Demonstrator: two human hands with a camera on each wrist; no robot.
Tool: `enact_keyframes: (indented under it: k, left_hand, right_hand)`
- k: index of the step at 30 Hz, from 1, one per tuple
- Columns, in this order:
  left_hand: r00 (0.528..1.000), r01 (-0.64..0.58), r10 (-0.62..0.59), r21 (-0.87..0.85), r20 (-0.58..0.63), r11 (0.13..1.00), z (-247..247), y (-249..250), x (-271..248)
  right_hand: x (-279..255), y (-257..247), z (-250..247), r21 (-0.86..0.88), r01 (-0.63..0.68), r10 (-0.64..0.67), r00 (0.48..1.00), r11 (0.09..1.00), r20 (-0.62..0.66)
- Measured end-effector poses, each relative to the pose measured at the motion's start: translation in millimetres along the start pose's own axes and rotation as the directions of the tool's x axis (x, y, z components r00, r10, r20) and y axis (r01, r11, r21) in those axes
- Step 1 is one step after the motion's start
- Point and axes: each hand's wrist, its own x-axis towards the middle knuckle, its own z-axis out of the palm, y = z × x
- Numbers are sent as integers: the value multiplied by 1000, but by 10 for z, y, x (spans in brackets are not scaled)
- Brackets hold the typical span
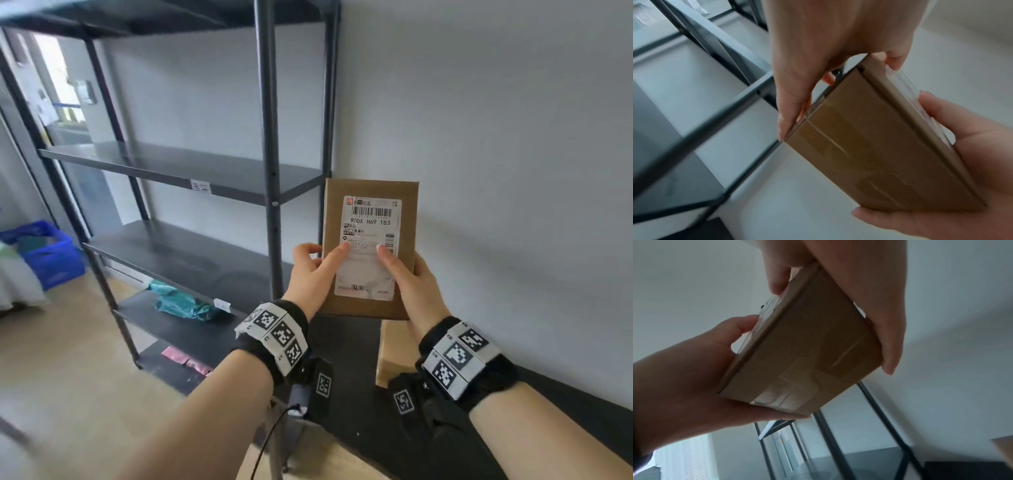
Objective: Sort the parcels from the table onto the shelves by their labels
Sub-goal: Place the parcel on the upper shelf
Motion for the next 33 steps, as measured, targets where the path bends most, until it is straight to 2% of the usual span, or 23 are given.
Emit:
enact_keyframes:
  k: [7, 10, 14, 18, 23, 25, 33]
  left_hand:
    - [996, 16, -10, 66, -89, 998, -1552, 226, -158]
    - [995, 14, -2, 112, -99, 994, -2072, 308, -136]
    - [997, 26, -19, 88, -78, 996, -2558, 428, 13]
    - [995, 20, -15, 54, -95, 998, -2803, 593, 317]
    - [998, 19, -16, 49, -64, 999, -2909, 950, 835]
    - [997, 0, 5, 72, -73, 997, -2937, 1095, 1091]
    - [986, -28, 8, 121, 164, 992, -3119, 1393, 1949]
  right_hand:
    - [-259, 20, 1551, 109, -69, 63, 996, 992, 56]
    - [-294, 12, 2057, 171, -132, 123, 991, 976, 61]
    - [-211, -96, 2541, 44, -203, 200, 977, 978, 66]
    - [21, -294, 2809, -22, -235, 236, 965, 972, 117]
    - [526, -500, 2967, -46, -14, 20, 993, 999, 119]
    - [759, -576, 3032, -69, 28, -18, 989, 997, 147]
    - [1696, -789, 3266, -102, -62, 78, 983, 993, 167]
